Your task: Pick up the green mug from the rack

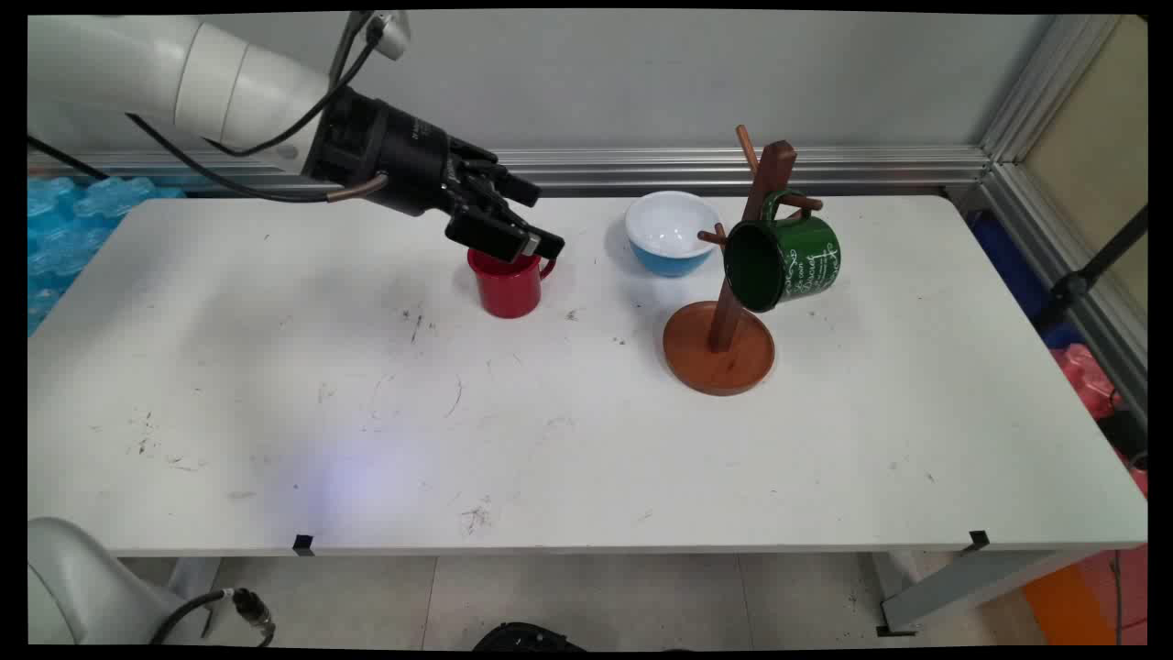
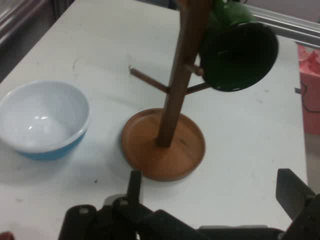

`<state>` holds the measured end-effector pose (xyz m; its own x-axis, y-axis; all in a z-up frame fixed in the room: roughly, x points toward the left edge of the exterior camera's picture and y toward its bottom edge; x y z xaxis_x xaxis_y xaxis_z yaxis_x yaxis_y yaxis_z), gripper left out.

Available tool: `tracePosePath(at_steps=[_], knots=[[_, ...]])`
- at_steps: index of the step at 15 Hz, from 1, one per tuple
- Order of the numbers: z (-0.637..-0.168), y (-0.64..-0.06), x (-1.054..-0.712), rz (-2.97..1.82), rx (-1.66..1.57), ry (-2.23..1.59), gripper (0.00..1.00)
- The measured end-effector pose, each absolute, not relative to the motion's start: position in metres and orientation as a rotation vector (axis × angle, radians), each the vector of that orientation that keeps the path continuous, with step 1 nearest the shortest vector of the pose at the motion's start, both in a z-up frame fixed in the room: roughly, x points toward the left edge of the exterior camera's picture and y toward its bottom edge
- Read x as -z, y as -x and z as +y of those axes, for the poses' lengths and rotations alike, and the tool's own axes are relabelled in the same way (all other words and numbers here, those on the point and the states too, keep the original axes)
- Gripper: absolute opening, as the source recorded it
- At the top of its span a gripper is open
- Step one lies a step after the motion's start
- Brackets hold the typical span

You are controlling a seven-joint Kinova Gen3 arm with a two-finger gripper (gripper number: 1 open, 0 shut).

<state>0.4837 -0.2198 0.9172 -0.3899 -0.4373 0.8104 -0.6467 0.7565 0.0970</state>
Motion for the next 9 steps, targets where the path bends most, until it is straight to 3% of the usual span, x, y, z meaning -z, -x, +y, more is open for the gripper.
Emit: tracePosePath(at_steps=[9], knots=[[-0.215, -0.423, -0.929, -2.039, -0.228, -0.756, 1.00]])
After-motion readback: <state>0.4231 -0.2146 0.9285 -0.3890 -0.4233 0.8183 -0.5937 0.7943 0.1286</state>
